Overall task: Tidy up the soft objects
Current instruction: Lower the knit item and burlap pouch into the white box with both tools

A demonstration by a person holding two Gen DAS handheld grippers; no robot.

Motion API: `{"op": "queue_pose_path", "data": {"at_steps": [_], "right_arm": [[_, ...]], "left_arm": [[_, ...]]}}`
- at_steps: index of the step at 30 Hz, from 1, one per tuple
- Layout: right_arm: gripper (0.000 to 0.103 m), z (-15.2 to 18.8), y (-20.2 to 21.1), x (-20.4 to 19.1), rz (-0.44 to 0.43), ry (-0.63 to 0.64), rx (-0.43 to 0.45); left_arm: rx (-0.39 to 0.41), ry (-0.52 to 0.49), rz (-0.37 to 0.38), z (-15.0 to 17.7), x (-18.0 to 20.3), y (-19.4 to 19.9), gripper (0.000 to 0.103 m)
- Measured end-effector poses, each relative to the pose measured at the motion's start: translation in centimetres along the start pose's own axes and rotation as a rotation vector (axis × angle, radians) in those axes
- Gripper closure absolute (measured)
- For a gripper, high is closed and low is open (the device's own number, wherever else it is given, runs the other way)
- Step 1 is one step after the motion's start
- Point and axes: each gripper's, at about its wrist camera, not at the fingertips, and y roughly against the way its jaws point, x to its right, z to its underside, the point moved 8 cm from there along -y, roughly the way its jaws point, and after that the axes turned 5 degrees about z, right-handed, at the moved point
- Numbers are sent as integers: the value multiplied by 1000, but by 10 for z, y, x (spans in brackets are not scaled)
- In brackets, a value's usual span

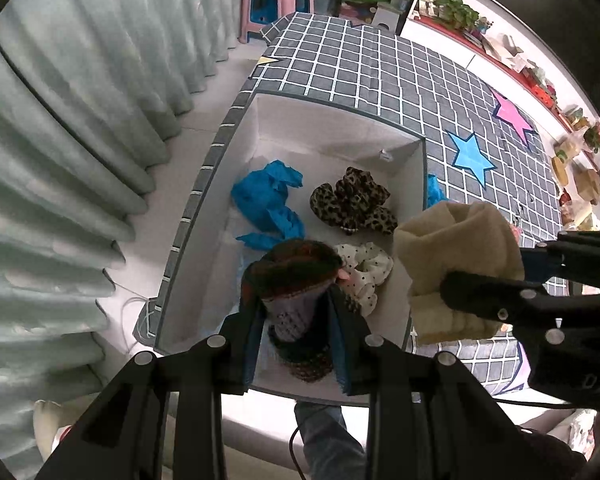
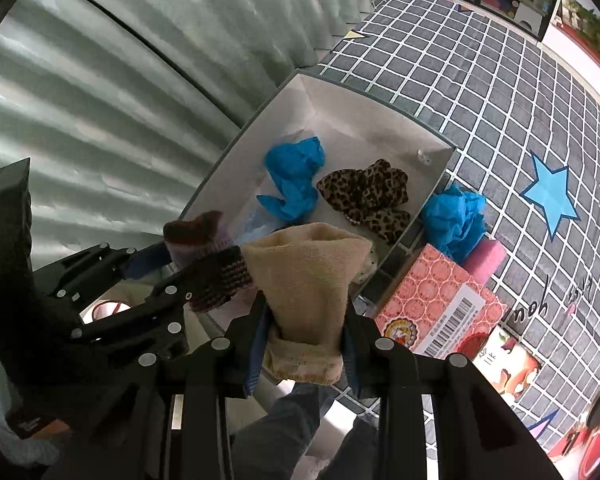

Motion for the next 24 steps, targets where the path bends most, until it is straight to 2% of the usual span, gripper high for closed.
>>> {"op": "queue_pose_path", "data": {"at_steps": [12,24], "right_arm": [[69,-15,-3,10,-13,-14,-1],[69,-45,-9,21,-15,-26,23]], "left_arm": [[-12,13,-8,-15,-3,-9,70],[-35,57,-16,-38,-6,-29,69]]}}
